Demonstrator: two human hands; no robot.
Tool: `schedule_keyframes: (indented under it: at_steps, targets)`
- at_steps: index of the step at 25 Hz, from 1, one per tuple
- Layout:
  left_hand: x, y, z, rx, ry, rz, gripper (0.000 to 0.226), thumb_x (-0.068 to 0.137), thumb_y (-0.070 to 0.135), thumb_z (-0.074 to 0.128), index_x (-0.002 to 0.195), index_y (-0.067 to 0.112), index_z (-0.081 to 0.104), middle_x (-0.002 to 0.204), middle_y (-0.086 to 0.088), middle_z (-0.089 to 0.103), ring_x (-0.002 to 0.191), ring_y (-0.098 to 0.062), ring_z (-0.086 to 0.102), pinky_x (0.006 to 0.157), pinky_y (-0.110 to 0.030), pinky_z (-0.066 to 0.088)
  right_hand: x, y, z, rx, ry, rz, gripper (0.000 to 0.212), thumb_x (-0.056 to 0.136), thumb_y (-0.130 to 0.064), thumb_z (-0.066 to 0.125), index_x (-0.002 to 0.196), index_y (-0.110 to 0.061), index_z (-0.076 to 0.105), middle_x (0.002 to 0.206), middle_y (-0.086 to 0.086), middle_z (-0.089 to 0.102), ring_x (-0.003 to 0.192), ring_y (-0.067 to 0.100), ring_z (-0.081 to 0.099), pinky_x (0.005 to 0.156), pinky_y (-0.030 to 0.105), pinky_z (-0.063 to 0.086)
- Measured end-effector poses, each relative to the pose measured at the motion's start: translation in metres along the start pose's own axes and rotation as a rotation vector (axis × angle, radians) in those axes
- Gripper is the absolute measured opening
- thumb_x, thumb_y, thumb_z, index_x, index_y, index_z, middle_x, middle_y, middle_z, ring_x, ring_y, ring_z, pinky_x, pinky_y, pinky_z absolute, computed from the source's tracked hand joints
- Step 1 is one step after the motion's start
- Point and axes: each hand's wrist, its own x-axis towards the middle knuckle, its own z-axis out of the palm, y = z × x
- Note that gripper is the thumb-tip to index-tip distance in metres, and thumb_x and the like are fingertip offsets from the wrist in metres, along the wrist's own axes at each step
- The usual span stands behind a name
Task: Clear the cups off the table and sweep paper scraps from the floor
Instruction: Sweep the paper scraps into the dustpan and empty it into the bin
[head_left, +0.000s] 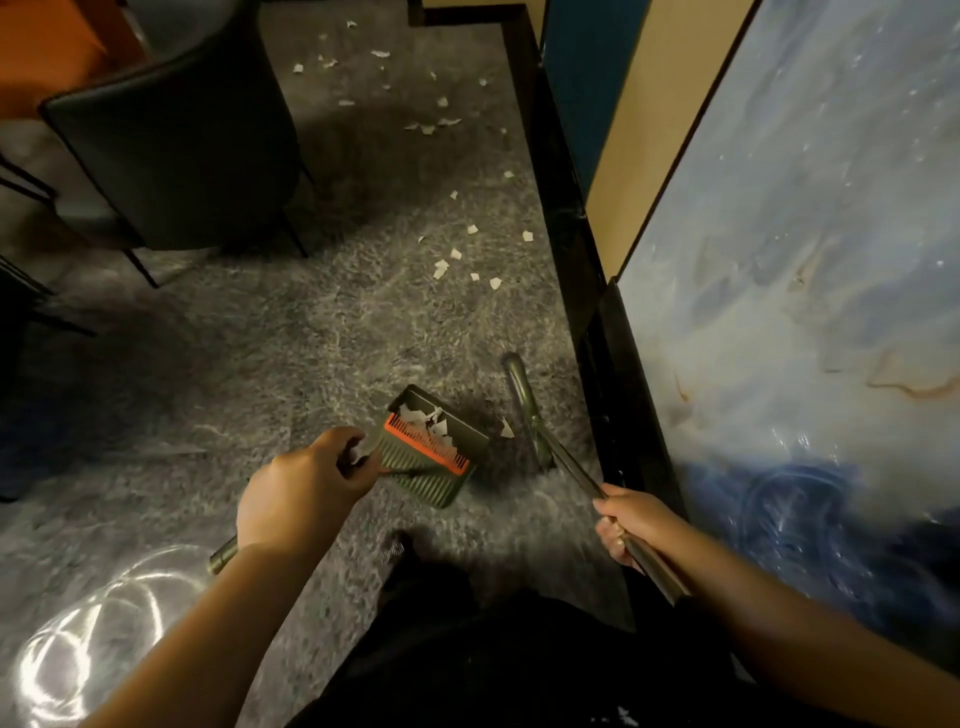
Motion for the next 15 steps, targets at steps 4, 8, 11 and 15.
schedule_keyframes:
  at_steps: [4,8,11,15]
  targets:
    - [0.068,-0.019,0.000,0.003,-0.038,0.104,0.032,0.081,0.049,0.068,0.104,0.028,0.069,0.072,0.000,0.069,0.063,-0.030,0.064,0.051,-0.028,0.047,0.024,-0.030,0.032,0.029,0.008,0.035,0.025,0.104,-0.009,0.032,0.124,-0.019,0.043,0.046,0.000,0.034,0.029,0.007,0.033,0.031,0.013,0.026]
    - [0.134,-0.043,-0.004,-0.009,-0.102,0.194,0.031,0.079,0.047,0.072,0.102,0.027,0.071,0.074,0.000,0.070,0.066,-0.030,0.066,0.051,-0.028,0.047,0.045,-0.056,0.068,0.221,-0.028,0.150,0.026,0.104,-0.016,0.032,0.082,-0.012,0.044,0.043,0.000,0.036,0.026,0.009,0.035,0.032,0.012,0.030]
    - [0.186,-0.066,-0.010,-0.004,-0.146,0.258,0.032,0.078,0.046,0.074,0.103,0.027,0.072,0.076,0.002,0.072,0.068,-0.027,0.067,0.053,-0.029,0.050,0.065,-0.074,0.101,0.343,-0.050,0.249,0.050,0.104,-0.026,0.031,0.058,-0.011,0.040,0.036,0.000,0.034,0.022,0.011,0.035,0.031,0.010,0.030]
    - [0.228,-0.093,-0.015,-0.019,-0.165,0.314,0.032,0.076,0.044,0.077,0.103,0.028,0.073,0.077,0.007,0.073,0.068,-0.023,0.069,0.054,-0.031,0.053,0.094,-0.090,0.141,0.472,-0.004,0.217,0.041,0.104,-0.023,0.032,0.065,-0.013,0.036,0.038,-0.001,0.037,0.024,0.009,0.036,0.031,0.010,0.029]
